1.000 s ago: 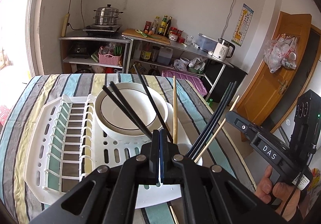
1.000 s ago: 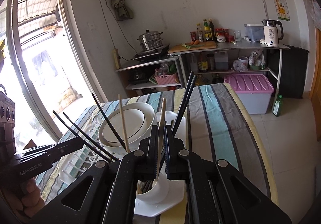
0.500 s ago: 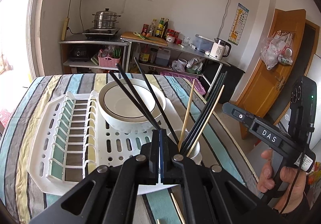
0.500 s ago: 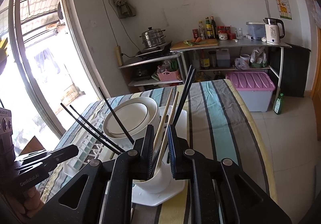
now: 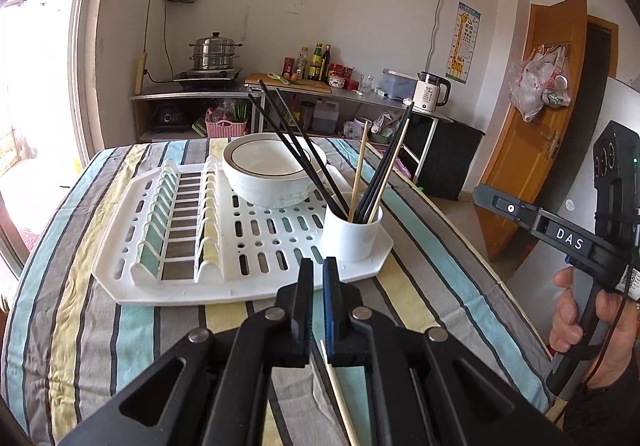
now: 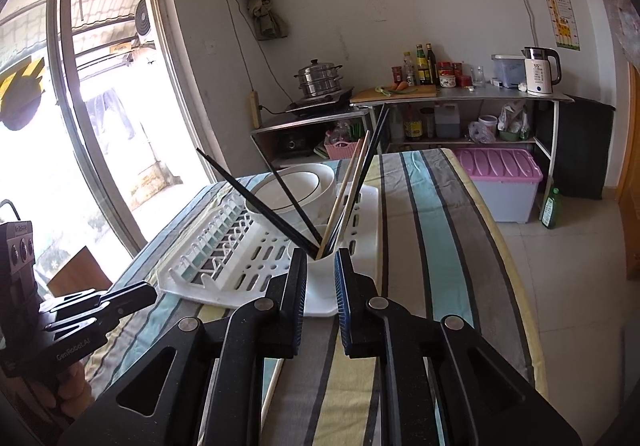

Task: Organize utensils
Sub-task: 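Move both open tools back down over the remaining wooden chopsticks, then close the left tool on a wooden chopstick while the right tool grasps another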

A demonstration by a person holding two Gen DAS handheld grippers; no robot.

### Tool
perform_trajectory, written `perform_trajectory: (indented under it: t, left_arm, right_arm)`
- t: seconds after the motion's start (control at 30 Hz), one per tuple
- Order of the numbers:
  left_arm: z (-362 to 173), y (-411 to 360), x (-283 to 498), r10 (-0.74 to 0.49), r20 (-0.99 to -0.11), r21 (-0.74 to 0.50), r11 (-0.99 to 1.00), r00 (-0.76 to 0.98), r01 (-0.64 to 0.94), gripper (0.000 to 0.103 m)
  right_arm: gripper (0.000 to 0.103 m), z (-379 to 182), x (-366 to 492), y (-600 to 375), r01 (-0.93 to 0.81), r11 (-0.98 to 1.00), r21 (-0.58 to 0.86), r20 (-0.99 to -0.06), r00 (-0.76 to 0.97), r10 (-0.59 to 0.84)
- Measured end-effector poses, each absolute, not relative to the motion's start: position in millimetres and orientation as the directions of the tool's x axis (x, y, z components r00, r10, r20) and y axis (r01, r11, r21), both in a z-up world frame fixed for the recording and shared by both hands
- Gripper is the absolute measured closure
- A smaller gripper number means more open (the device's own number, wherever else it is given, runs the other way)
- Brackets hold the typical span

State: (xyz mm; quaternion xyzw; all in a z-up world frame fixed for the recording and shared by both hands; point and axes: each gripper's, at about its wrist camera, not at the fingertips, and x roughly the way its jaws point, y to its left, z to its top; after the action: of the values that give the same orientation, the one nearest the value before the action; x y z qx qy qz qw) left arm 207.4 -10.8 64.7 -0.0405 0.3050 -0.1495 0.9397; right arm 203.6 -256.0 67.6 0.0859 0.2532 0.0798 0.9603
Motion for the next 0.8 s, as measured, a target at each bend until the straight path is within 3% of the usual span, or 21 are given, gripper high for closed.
perform_trajectory:
  t: [0.17,0.8]
  left_arm:
    - [52.3,-4.5,175.9,-0.286,-0.565,-0.158,0.958,0.774,0.239,0.085]
    - [16.0,-10.2,142.8,-0.277,-0.636,-0.155,0.96,0.721,0.233,0.085]
  right_arm:
    - [0.089,59.0,168.1,-242.5,-0.13,0.975,0.183,-0.481,0.852,0.204]
    - [0.089,24.8,137.6,-226.3,-0.15,0.971,0.187,-0.539,0.811,0.229]
